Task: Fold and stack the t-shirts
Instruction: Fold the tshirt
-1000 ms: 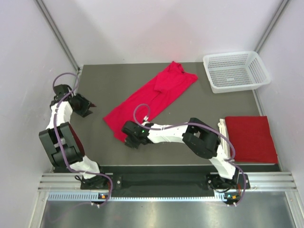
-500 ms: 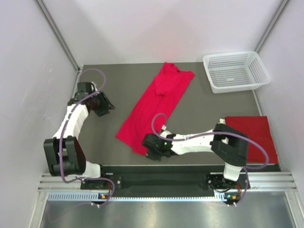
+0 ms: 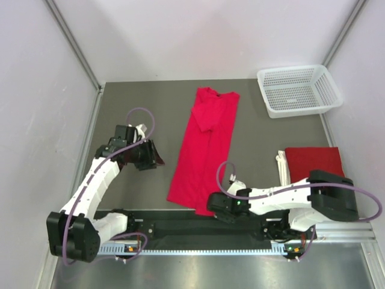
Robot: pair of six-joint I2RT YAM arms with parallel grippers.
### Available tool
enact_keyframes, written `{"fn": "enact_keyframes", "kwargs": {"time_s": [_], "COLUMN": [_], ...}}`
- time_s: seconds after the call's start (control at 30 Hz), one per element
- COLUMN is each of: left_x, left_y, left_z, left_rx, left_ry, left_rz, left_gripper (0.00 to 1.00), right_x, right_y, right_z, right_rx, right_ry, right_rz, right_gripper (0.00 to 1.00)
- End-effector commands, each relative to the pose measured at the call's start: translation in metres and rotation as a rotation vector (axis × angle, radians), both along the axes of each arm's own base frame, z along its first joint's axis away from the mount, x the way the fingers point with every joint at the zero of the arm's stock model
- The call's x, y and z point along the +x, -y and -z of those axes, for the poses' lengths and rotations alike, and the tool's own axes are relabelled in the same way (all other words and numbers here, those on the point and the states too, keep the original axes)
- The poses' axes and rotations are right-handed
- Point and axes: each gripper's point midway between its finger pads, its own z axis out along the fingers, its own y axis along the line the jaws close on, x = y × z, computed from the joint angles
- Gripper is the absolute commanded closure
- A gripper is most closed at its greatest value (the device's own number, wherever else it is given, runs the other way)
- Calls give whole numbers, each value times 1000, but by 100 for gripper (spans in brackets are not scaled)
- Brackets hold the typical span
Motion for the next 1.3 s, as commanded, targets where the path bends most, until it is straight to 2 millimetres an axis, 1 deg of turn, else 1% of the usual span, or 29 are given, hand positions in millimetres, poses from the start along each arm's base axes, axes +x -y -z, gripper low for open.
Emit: {"fn": "enact_keyframes", "kwargs": {"time_s": [0.0, 0.1, 0.13, 0.23, 0.33, 0.37, 0.43, 0.47, 0.5, 0.53, 0.57, 0.6, 0.63, 0.67, 0.7, 0.73, 0.77, 0.83, 0.87, 0.93, 0.97, 1.03, 1.07, 1.1, 1.13, 1.17, 1.2, 1.23, 1.27], "left_x": [-19, -30, -32, -36, -34, -30, -21, -16, -14, -12, -14, -14, -16, -23, -25, -25, -29, -35, -37, -39, -42, -45, -49, -51, -56, -57, -57, -60, -60], "left_y": [26, 31, 33, 36, 44, 44, 46, 47, 46, 43, 40, 39, 40, 41, 43, 45, 48, 48, 49, 52, 55, 55, 55, 55, 55, 55, 52, 53, 53], "left_z": [-6, 8, 9, 25, 31, 30, 32, 31, 33, 42, 47, 52, 54, 61, 62, 63, 67, 74, 76, 79, 80, 86, 90, 92, 97, 98, 100, 100, 101], "left_rx": [-117, -110, -110, -69, -83, -79, -69, -66, -58, -29, -12, -4, -13, -16, -20, -26, -15, 14, 32, 45, 53, 70, 78, 79, 90, 99, 122, 133, 142], "left_ry": [-32, -66, -75, -114, -133, -119, -109, -103, -111, -131, -143, -150, -155, -170, -172, -164, -169, -195, -197, -203, -198, -207, -219, -229, -240, -241, -239, -236, -236], "left_rz": [60, 57, 54, 52, 72, 73, 78, 82, 83, 79, 76, 72, 69, 74, 73, 69, 80, 95, 105, 109, 122, 114, 118, 114, 122, 119, 107, 118, 116], "left_gripper": [51, 51, 51, 51, 51, 51, 51, 51, 51, 51, 51, 51, 51, 51, 50, 50, 50, 48, 46, 45, 44, 44, 44, 44, 44, 44, 45, 45, 45], "right_x": [-20, -15, -13, -3, 19, 39, 65, 94, 109, 126, 156, 172, 189, 217, 231, 244, 269, 292, 316, 338, 361, 381, 401, 411, 418, 435, 443, 448, 461], "right_y": [39, 35, 33, 25, 21, 26, 34, 46, 53, 50, 69, 75, 73, 91, 92, 85, 92, 86, 83, 81, 82, 87, 91, 93, 96, 96, 98, 100, 100], "right_z": [0, -19, -25, -51, -80, -90, -102, -112, -118, -130, -141, -150, -162, -165, -169, -174, -170, -164, -161, -155, -151, -142, -137, -134, -114, -125, -121, -100, -108], "right_rx": [-116, -92, -86, -49, -14, 2, -6, 7, -23, 16, -20, -21, 16, -25, -12, 35, 7, 12, -12, -42, -60, -78, -92, -106, -128, -130, -140, -153, -151], "right_ry": [-38, 3, 22, 91, 191, 218, 280, 318, 378, 432, 492, 531, 577, 602, 618, 629, 612, 586, 574, 551, 544, 516, 509, 507, 463, 494, 486, 442, 464], "right_rz": [-64, -106, -118, -157, -189, -145, -175, -111, -186, -186, -168, -162, -163, -137, -142, -168, -158, -194, -208, -222, -214, -196, -181, -170, -168, -155, -146, -147, -130], "right_gripper": [100, 93, 82, 60, 53, 52, 51, 50, 48, 44, 43, 41, 39, 40, 39, 40, 40, 43, 43, 44, 44, 47, 47, 47, 48, 48, 48, 48, 48]}}
